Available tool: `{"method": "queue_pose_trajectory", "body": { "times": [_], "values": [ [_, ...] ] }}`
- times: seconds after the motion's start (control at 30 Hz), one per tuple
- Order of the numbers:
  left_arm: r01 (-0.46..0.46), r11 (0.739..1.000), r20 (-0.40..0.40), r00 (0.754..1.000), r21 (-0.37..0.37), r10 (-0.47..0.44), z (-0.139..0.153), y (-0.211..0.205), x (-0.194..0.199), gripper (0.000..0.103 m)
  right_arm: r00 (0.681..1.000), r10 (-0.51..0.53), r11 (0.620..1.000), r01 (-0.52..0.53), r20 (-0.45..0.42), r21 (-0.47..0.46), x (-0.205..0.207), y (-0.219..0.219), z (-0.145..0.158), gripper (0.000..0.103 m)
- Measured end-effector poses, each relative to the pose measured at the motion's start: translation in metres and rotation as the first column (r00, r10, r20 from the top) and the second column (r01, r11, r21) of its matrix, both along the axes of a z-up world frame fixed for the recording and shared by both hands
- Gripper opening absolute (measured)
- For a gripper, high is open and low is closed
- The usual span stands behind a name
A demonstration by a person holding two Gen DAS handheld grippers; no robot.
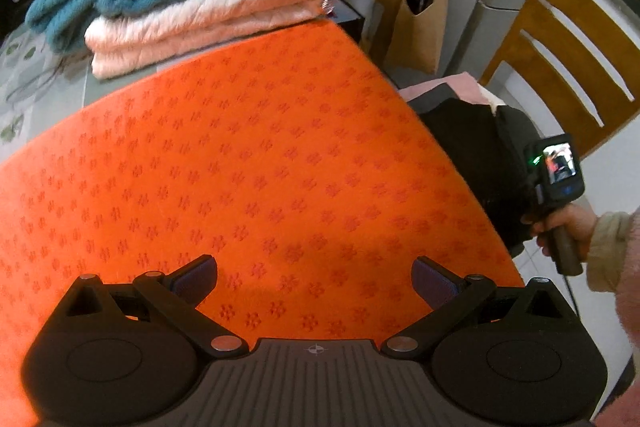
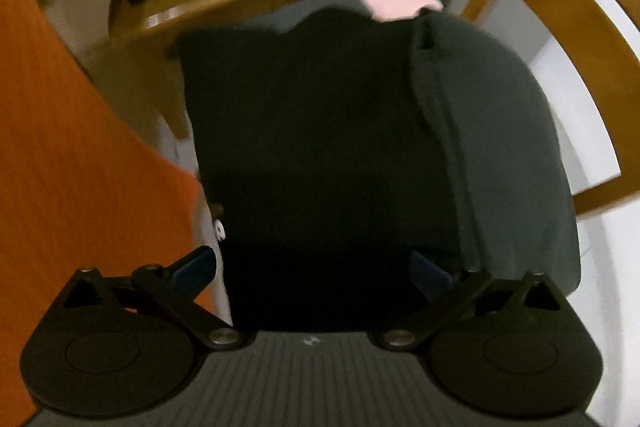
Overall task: Fold clothes
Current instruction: 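Reach the right gripper to the black garment on the chair and grasp it, then lift the black garment with the right gripper and carry it onto the tablecloth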
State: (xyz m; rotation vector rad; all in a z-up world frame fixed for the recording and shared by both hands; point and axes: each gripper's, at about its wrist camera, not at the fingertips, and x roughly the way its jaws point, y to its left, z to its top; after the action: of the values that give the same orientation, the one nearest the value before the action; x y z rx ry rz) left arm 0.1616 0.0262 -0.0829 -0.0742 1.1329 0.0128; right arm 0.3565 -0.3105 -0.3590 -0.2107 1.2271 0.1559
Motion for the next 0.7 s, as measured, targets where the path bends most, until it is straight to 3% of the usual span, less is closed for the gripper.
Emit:
{"method": "queue_pose_trajectory", "body": {
  "times": [0.13,0.23,0.3,0.4,0.7],
  "values": [
    [-0.050,0.999,-0.016,0.999,-0.016,0.050,-0.006,0.009,0.001,0.103,0.995,0.103,0.984,-0.100,0.008,-0.145,-0.001,0.020,-0.019,0.102],
    [-0.083,0.996,-0.003,0.997,-0.031,0.083,-0.006,0.017,-0.001,0.103,0.995,0.093,0.983,-0.087,0.029,-0.159,0.001,0.021,-0.015,0.071],
    [-0.103,0.994,0.004,0.995,-0.038,0.104,-0.006,0.021,-0.002,0.103,0.997,0.066,0.990,-0.059,0.046,-0.125,0.002,0.016,-0.005,0.035],
    [-0.133,0.990,0.011,0.991,-0.049,0.134,-0.005,0.027,-0.005,0.103,0.995,0.042,0.996,-0.035,0.086,-0.084,-0.003,0.007,0.018,0.029],
    [-0.151,0.985,0.066,0.985,-0.086,0.157,0.019,0.030,-0.026,0.103,0.972,-0.105,0.994,0.096,0.212,0.053,-0.011,-0.019,0.116,0.025]
  ]
}}
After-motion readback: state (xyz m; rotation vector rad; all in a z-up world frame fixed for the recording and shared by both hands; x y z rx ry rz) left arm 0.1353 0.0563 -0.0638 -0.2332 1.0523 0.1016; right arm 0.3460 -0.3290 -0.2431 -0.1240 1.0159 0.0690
